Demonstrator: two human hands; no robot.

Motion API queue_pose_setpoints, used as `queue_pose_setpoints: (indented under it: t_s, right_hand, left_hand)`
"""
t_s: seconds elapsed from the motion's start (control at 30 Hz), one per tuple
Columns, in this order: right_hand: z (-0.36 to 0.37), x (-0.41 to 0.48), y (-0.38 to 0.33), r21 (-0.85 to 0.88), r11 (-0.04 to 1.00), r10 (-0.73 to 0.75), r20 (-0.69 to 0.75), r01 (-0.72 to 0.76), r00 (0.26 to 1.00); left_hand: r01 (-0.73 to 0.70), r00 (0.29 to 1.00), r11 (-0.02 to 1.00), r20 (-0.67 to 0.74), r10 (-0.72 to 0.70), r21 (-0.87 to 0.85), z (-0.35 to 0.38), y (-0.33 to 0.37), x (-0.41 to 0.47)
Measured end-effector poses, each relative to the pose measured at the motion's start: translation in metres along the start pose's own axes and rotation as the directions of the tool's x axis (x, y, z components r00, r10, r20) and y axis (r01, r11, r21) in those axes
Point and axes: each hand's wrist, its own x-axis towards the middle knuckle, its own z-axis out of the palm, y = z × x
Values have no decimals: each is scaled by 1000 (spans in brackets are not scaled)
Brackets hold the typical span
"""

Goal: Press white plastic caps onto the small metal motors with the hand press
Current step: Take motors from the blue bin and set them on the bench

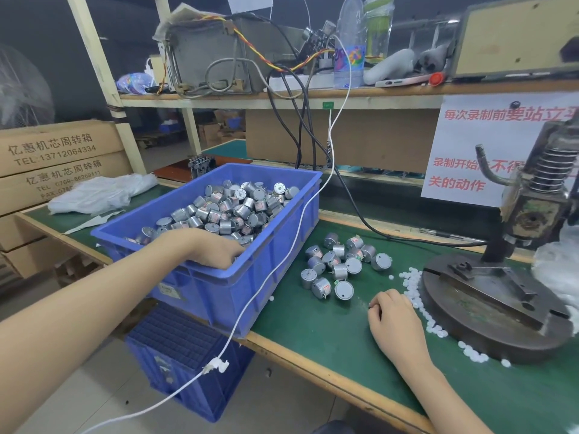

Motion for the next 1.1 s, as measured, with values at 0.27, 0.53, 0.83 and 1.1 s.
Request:
queue_pose_setpoints:
  t_s: [0.27, 0.53, 0.83, 1.1]
  right_hand:
    - [1, 0, 1, -6, 1000, 6, -6, -6, 1000]
    - [1, 1, 1, -13, 1000, 5, -6, -5, 1000]
    - [-1, 0, -2, 10, 1000, 20, 0, -20, 1000]
    - [-2, -1, -2, 13, 999, 34, 10, -34, 999]
  left_hand:
    - [-34, 999, 999, -20, 33, -41, -2, -1, 0]
    - [25, 999, 999, 46, -26, 30, 1, 0, 2]
    - [33, 999, 995, -37, -37, -93, 8, -1, 3]
    - [-12, 996, 992, -84, 1, -127, 9, -4, 6]
